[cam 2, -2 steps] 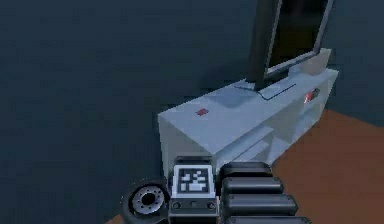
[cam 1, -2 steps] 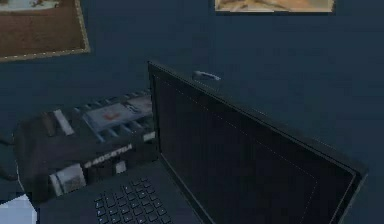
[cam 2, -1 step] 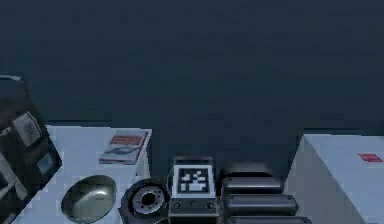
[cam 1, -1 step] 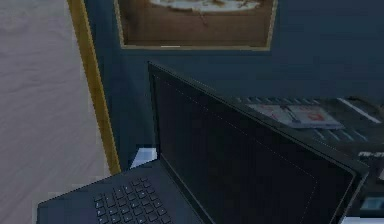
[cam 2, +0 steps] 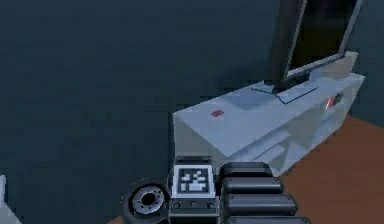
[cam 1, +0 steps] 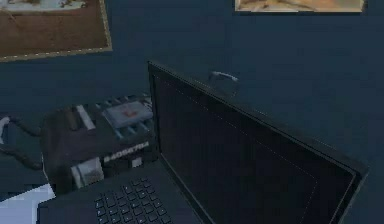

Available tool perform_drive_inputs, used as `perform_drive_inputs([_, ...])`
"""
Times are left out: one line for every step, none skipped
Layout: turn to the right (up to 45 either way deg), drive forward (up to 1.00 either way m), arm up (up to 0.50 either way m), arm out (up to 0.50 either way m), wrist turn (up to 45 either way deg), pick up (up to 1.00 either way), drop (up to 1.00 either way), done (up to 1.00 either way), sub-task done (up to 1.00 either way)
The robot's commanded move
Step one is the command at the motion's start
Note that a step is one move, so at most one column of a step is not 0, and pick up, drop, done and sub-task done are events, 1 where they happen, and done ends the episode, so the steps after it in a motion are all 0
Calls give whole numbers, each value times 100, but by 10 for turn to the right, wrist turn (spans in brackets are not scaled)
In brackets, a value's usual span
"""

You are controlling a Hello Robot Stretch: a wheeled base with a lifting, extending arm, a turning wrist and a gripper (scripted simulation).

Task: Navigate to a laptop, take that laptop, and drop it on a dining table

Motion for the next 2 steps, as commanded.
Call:
perform_drive_inputs([-300, 0, 0, 0, 0, 0, 0, 0, 0])
perform_drive_inputs([450, 0, 0, 0, 0, 0, 0, 0, 0])
